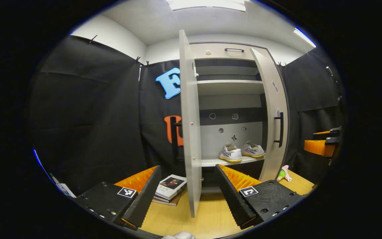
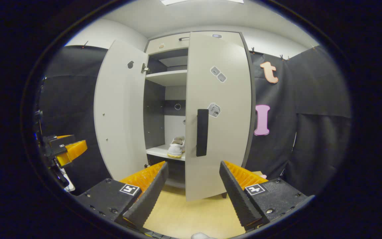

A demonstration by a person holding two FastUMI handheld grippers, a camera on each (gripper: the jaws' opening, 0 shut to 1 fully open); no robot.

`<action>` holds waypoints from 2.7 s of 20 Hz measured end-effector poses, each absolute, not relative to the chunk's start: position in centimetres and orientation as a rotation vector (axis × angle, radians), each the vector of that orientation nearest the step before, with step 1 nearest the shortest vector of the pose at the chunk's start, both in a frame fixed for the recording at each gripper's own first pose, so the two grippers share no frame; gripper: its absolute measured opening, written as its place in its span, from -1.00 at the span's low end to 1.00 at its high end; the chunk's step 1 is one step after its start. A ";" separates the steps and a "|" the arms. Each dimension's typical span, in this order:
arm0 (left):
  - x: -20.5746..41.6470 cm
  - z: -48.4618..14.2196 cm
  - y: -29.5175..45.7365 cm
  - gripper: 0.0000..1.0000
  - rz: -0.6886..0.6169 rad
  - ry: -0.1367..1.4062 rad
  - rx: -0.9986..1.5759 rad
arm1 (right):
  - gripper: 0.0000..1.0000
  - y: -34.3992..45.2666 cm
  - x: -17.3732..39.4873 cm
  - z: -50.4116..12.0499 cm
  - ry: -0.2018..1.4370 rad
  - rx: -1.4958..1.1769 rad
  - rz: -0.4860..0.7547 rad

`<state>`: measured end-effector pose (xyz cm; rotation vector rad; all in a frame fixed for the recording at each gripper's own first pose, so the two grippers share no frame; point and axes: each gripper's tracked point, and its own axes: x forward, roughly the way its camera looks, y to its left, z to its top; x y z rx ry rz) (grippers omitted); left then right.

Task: Grab one shoe with the right hand and put it into the shoe cabinet, grab the other shoe with the left hand and put it into the shoe cabinet; then close the right door with the right hand and the left door with the left hand.

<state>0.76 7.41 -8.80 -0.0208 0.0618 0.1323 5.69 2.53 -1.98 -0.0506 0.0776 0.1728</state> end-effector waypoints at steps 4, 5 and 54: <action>2.7 -8.1 12.6 0.94 0.184 0.031 0.014 | 1.00 4.0 3.3 -3.4 0.107 -0.053 0.147; 3.3 -8.1 13.8 0.93 0.197 0.021 0.025 | 1.00 4.2 2.8 -3.7 0.114 -0.057 0.139; 4.6 -7.2 -3.3 1.00 0.003 0.087 0.000 | 1.00 -3.3 4.3 -2.6 0.109 0.001 0.156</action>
